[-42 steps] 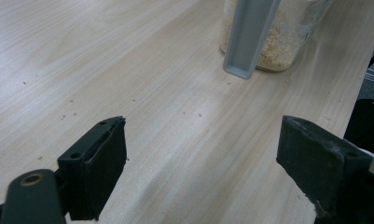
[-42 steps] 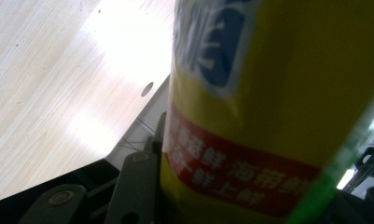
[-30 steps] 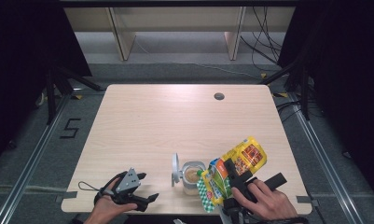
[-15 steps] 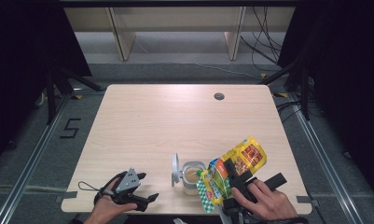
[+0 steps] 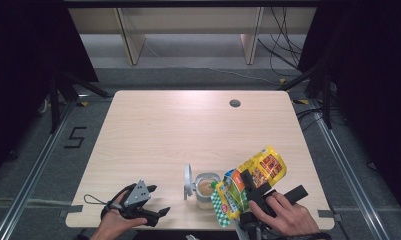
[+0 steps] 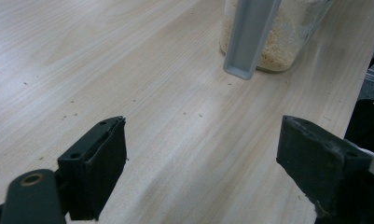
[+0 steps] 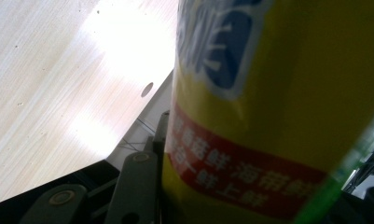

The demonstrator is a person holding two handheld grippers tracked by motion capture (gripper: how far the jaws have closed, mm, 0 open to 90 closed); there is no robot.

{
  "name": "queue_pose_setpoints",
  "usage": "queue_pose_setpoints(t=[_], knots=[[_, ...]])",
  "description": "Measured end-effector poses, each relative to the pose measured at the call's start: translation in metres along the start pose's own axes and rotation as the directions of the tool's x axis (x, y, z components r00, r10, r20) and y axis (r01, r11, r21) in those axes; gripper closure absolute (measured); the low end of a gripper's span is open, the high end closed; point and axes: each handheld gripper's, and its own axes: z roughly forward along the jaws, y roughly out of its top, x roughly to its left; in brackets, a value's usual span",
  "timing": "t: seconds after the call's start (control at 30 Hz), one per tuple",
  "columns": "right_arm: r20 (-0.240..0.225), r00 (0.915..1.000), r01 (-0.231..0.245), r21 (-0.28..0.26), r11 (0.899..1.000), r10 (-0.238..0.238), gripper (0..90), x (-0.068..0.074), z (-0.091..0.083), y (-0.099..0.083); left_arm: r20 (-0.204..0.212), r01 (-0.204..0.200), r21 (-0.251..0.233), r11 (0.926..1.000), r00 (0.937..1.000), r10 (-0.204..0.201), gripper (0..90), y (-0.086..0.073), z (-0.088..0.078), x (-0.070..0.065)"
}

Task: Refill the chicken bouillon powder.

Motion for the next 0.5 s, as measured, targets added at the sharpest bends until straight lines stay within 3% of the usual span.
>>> queue_pose_setpoints(t=[0.07, 0.1, 0.13, 0.17, 0.3, 0.33, 0.4, 0.47, 0.5], knots=[[0.015, 0.9999, -0.005, 0.001, 1.000, 0.005, 65.4, 0.0004, -0.0001, -0.0002, 0.008, -0.002, 0.006, 1.0000, 1.0000, 0.002, 15.2, 0.0007, -0.0006, 0.0000], [0.015, 0.9999, -0.004, 0.003, 1.000, 0.004, 65.4, 0.0004, 0.0000, -0.0001, 0.006, -0.032, 0.005, 0.9995, 0.9995, 0.032, 15.2, 0.0011, -0.0008, 0.0017], [0.013, 0.9999, -0.001, 0.004, 1.000, 0.001, 65.4, 0.0003, -0.0002, 0.0000, 0.006, -0.031, -0.002, 0.9995, 0.9995, 0.031, 15.2, 0.0006, -0.0003, 0.0014], [0.011, 0.9999, -0.002, 0.002, 1.000, 0.002, 65.4, 0.0004, -0.0002, 0.0000, 0.004, -0.005, 0.012, 0.9999, 1.0000, 0.005, 15.2, 0.0005, -0.0010, 0.0002], [-0.002, 1.0000, 0.002, -0.001, 1.000, -0.002, 65.4, -0.0001, 0.0001, 0.0003, 0.004, 0.002, -0.004, 1.0000, 1.0000, -0.002, 15.2, 0.0000, 0.0002, -0.0004], [0.011, 0.9999, -0.001, 0.000, 1.000, 0.001, 65.4, 0.0005, -0.0001, 0.0004, 0.009, -0.032, 0.009, 0.9994, 0.9994, 0.032, 15.2, 0.0011, -0.0011, 0.0016], [-0.002, 1.0000, 0.002, -0.002, 1.000, -0.002, 65.5, -0.0002, 0.0003, 0.0002, 0.000, -0.035, -0.003, 0.9994, 0.9994, 0.035, 15.2, 0.0008, -0.0002, 0.0020], [0.011, 0.9999, 0.001, 0.001, 1.000, -0.001, 65.5, 0.0003, 0.0000, 0.0001, 0.006, -0.030, 0.004, 0.9996, 0.9995, 0.030, 15.2, 0.0010, -0.0008, 0.0015], [0.011, 0.9999, -0.001, 0.002, 1.000, 0.001, 65.5, 0.0003, -0.0001, 0.0000, 0.002, -0.002, 0.010, 0.9999, 1.0000, 0.002, 15.2, 0.0006, -0.0008, 0.0003]])
